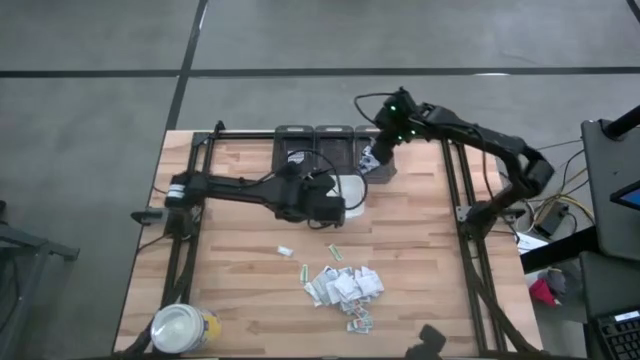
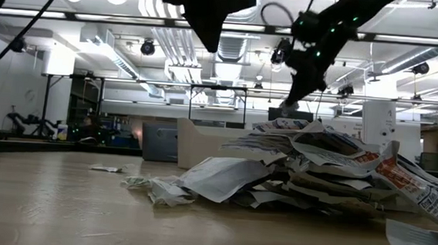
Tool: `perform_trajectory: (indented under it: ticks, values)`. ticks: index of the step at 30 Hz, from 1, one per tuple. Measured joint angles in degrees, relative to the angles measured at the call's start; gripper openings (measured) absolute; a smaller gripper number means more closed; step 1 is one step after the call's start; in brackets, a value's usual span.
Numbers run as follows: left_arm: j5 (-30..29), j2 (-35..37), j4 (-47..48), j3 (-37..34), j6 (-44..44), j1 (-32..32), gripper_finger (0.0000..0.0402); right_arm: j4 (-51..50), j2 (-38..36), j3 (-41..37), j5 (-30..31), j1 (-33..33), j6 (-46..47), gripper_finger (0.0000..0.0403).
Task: Pick & Place First Aid Supplies
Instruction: Put the white alcohol pad into the right black bin
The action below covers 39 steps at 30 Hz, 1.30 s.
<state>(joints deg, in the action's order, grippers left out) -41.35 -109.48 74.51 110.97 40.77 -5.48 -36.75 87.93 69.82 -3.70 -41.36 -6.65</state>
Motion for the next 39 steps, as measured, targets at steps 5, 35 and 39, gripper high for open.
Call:
perform_trajectory:
  ticks: [5, 35, 39]
  values:
    - [4.2, 10.73, -18.79, -16.97, -2.74, -0.02, 0.0031, -2.18, 6.69, 1.86, -4.53, -2.49, -1.04, 0.0008]
    - [13.22, 45.28, -75.94, -72.11, -9.19, 0.0, 0.0, -0.49, 16.12, 2.17, -8.33, -3.41, 0.22, 0.0018]
    - [13.21, 45.28, -76.13, -73.19, -9.71, 0.0, 0.0, -0.49, 16.12, 2.15, -8.33, -3.41, 0.24, 0.0055]
